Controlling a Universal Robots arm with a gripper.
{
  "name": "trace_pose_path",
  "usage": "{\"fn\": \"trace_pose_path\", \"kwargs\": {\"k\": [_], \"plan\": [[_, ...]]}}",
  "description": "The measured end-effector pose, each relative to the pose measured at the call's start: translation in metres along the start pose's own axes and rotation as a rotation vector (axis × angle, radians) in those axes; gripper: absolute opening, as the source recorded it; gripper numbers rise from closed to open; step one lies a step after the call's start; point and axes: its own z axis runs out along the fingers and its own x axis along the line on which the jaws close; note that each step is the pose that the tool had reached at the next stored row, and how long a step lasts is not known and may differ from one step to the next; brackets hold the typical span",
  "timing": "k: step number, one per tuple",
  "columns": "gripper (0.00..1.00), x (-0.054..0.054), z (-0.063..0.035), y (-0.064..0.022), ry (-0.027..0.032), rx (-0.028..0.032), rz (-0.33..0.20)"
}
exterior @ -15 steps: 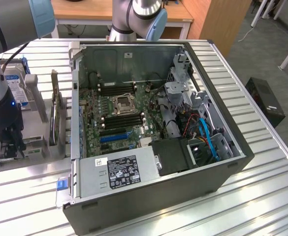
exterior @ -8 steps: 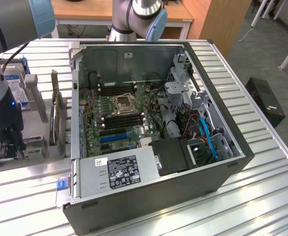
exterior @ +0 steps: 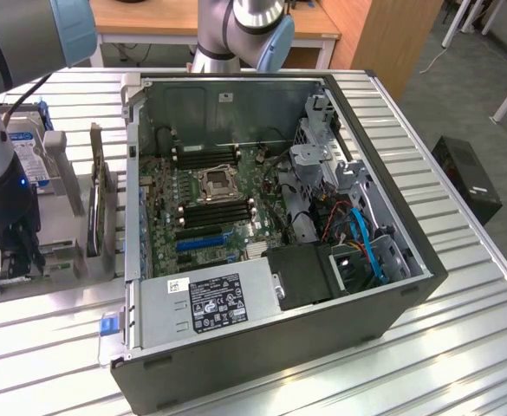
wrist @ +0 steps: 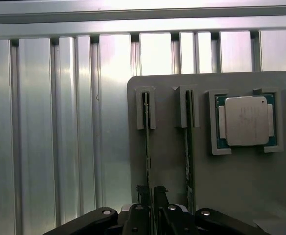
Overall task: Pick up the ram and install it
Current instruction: 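Pick up the ram and move it above insertion slot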
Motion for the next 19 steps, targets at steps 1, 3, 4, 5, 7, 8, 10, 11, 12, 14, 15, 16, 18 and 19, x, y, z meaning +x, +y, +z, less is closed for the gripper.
{"fn": "trace_pose_path", "kwargs": {"k": [1, 3, 4, 5, 7, 8, 10, 11, 12, 14, 15, 16, 18, 19], "plan": [[0.18, 0.0000, 0.0000, 0.0000, -0.0001, 0.0001, 0.000], [0.18, 0.0000, -0.0001, 0.0000, -0.0001, 0.0002, -0.001], [0.18, 0.0000, -0.0002, 0.0000, -0.0001, 0.0001, -0.002], [0.18, 0.0000, -0.0002, 0.0000, -0.0001, 0.0001, -0.004], [0.18, 0.0000, -0.0003, 0.0000, 0.0001, 0.0001, -0.006], [0.18, 0.0000, -0.0003, 0.0000, 0.0001, 0.0000, -0.006], [0.18, 0.0000, -0.0003, 0.0000, 0.0002, 0.0000, -0.006], [0.18, 0.0000, -0.0002, 0.0000, 0.0001, 0.0000, -0.006], [0.18, 0.0000, -0.0003, 0.0000, 0.0001, 0.0000, -0.006], [0.18, 0.0000, -0.0002, 0.0000, 0.0001, 0.0000, -0.009], [0.18, 0.0000, -0.0003, 0.0000, 0.0003, 0.0000, -0.013], [0.18, 0.0000, -0.0003, 0.0000, 0.0004, 0.0000, -0.019], [0.18, 0.0000, -0.0003, 0.0000, 0.0007, 0.0000, -0.029], [0.18, 0.0000, -0.0002, 0.0000, 0.0007, 0.0001, -0.030]]}}
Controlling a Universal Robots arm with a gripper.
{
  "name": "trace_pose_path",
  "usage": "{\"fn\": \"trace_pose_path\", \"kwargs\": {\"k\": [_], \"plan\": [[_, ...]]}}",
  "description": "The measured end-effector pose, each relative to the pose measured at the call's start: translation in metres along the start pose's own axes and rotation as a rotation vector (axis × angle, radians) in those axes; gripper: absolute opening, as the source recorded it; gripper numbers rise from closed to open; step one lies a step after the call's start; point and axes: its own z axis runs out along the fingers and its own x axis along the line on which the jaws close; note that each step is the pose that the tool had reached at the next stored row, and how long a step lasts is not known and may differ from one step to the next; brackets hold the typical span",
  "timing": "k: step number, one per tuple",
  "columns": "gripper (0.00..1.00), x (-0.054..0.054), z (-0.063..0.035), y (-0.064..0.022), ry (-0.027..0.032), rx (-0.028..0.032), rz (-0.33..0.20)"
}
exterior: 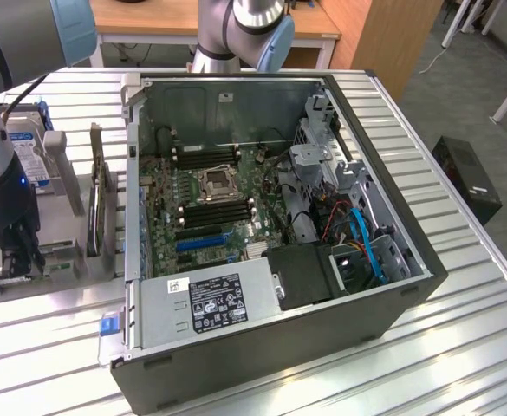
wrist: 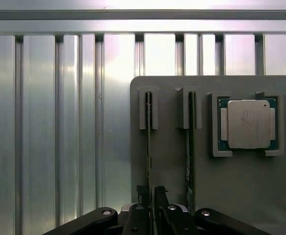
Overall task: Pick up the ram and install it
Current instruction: 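Pick up the ram and move it above insertion slot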
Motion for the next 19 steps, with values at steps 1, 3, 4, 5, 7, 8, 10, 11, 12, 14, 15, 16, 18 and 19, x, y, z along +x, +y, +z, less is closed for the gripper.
{"fn": "trace_pose_path", "kwargs": {"k": [1, 3, 4, 5, 7, 8, 10, 11, 12, 14, 15, 16, 18, 19], "plan": [[0.18, 0.0000, 0.0000, 0.0000, 0.0000, 0.0000, 0.000], [0.18, 0.0000, 0.0000, 0.0000, 0.0000, 0.0000, 0.000], [0.18, 0.0000, 0.0000, 0.0000, 0.0000, -0.0001, 0.000], [0.18, 0.0000, 0.0000, 0.0000, 0.0001, 0.0000, 0.000], [0.18, 0.0000, 0.0000, 0.0000, 0.0000, -0.0001, 0.000], [0.18, 0.0000, 0.0000, 0.0000, 0.0000, -0.0001, 0.000], [0.17, 0.0000, -0.0001, 0.0000, 0.0002, -0.0001, 0.000], [0.12, 0.0000, 0.0000, 0.0000, 0.0001, -0.0001, 0.000], [0.12, 0.0000, -0.0001, 0.0000, 0.0001, -0.0001, 0.000], [0.12, 0.0000, 0.0000, 0.0000, 0.0000, 0.0000, 0.000], [0.12, 0.0000, 0.0000, 0.0000, 0.0000, -0.0001, 0.000], [0.12, 0.0000, 0.0000, 0.0000, 0.0000, -0.0001, 0.000], [0.12, 0.0000, 0.0000, 0.0000, 0.0000, -0.0001, 0.000], [0.12, 0.0000, 0.0000, 0.0000, 0.0000, 0.0000, 0.000]]}}
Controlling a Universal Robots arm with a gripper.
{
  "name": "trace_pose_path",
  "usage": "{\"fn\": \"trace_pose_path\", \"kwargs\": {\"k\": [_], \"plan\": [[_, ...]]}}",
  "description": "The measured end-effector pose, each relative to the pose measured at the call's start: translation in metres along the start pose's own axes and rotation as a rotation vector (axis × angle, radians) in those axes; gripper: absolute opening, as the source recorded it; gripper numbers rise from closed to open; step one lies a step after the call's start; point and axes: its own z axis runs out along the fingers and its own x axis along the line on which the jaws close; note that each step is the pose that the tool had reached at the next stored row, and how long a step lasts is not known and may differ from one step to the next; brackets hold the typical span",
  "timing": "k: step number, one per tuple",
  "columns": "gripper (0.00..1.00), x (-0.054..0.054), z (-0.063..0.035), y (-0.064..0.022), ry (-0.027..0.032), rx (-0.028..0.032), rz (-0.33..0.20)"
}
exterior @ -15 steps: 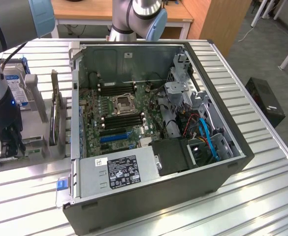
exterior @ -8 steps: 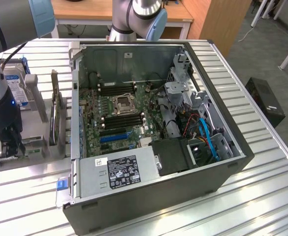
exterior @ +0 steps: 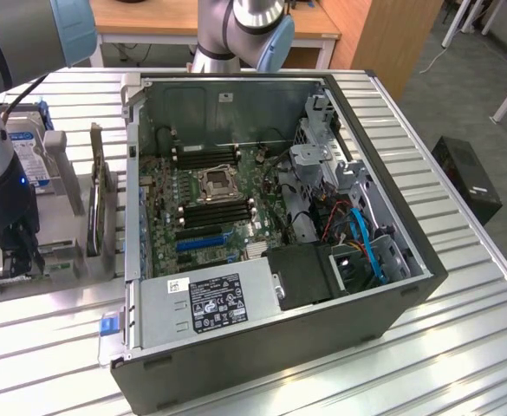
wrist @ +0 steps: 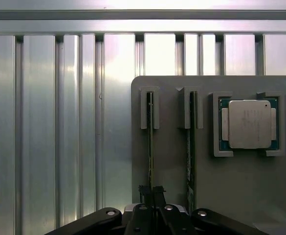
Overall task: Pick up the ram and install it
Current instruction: 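Pick up the ram and move it above insertion slot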
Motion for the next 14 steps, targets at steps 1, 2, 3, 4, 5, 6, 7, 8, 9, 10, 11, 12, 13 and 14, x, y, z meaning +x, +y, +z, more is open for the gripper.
{"fn": "trace_pose_path", "kwargs": {"k": [1, 2, 3, 4, 5, 6, 7, 8, 9, 10, 11, 12, 13, 14], "plan": [[0.12, 0.000, 0.0000, 0.0000, 0.0000, 0.0000, 0.000], [0.12, 0.000, -0.0002, 0.0000, -0.0001, 0.0001, 0.000], [0.12, 0.000, -0.0005, -0.0001, -0.0001, 0.0001, -0.001], [0.12, 0.000, -0.0011, 0.0000, 0.0000, -0.0001, -0.001], [0.12, 0.000, -0.0018, 0.0001, 0.0001, -0.0001, -0.001], [0.12, 0.000, -0.0028, 0.0001, 0.0000, -0.0001, -0.001], [0.12, 0.000, -0.0039, 0.0001, 0.0000, 0.0000, -0.001], [0.12, 0.000, -0.0052, 0.0001, 0.0000, 0.0000, -0.001], [0.12, 0.000, -0.0065, 0.0002, 0.0000, 0.0000, -0.001], [0.12, 0.000, -0.0079, 0.0002, 0.0000, 0.0000, -0.001], [0.12, 0.000, -0.0093, 0.0002, 0.0000, -0.0001, -0.001], [0.12, 0.000, -0.0107, 0.0003, 0.0000, -0.0001, -0.001], [0.12, 0.000, -0.0123, 0.0003, 0.0000, 0.0000, -0.001], [0.12, 0.000, -0.0140, 0.0003, 0.0000, 0.0001, -0.001]]}}
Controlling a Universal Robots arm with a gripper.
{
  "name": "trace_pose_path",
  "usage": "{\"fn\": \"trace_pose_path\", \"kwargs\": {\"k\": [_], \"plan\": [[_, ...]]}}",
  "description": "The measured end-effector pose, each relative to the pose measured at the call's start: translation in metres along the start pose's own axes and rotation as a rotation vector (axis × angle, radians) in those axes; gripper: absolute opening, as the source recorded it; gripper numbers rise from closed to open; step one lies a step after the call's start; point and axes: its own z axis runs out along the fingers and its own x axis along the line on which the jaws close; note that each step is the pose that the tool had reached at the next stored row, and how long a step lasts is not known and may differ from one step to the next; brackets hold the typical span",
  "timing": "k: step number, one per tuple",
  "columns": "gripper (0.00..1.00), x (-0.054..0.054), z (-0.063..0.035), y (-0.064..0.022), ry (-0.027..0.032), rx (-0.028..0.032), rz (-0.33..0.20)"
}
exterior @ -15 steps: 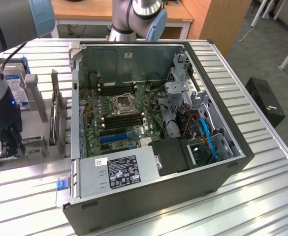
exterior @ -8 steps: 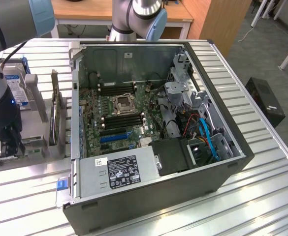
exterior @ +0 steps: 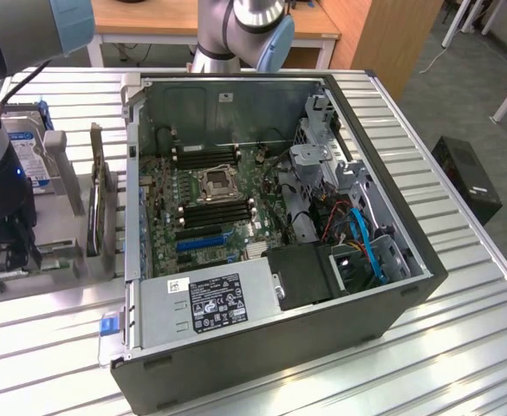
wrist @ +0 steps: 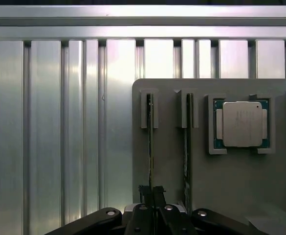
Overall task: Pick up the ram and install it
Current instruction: 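Pick up the ram and move it above insertion slot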
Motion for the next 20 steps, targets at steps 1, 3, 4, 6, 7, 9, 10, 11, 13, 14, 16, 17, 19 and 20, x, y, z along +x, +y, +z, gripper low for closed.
{"fn": "trace_pose_path", "kwargs": {"k": [1, 3, 4, 6, 7, 9, 10, 11, 13, 14, 16, 17, 19, 20], "plan": [[0.12, 0.000, -0.0022, 0.0001, 0.0000, -0.0001, 0.000], [0.12, 0.000, -0.0068, 0.0002, 0.0000, -0.0002, 0.000], [0.12, 0.000, -0.0094, 0.0002, 0.0001, -0.0002, 0.000], [0.12, 0.000, -0.0144, 0.0004, 0.0000, 0.0000, 0.000], [0.12, 0.000, -0.0169, 0.0004, 0.0001, -0.0001, 0.000], [0.12, 0.000, -0.0225, 0.0006, 0.0001, -0.0001, 0.000], [0.12, 0.000, -0.0256, 0.0006, 0.0001, -0.0001, 0.000], [0.12, 0.000, -0.0289, 0.0007, 0.0000, -0.0001, -0.001], [0.12, 0.000, -0.0362, 0.0009, 0.0000, 0.0000, -0.001], [0.12, 0.000, -0.0400, 0.0010, 0.0001, 0.0000, -0.001], [0.12, 0.000, -0.0480, 0.0012, 0.0001, -0.0001, -0.001], [0.12, 0.000, -0.0521, 0.0012, 0.0001, -0.0001, -0.001], [0.12, 0.000, -0.0602, 0.0014, 0.0001, 0.0000, -0.001], [0.12, 0.000, -0.0640, 0.0015, 0.0000, 0.0000, -0.001]]}}
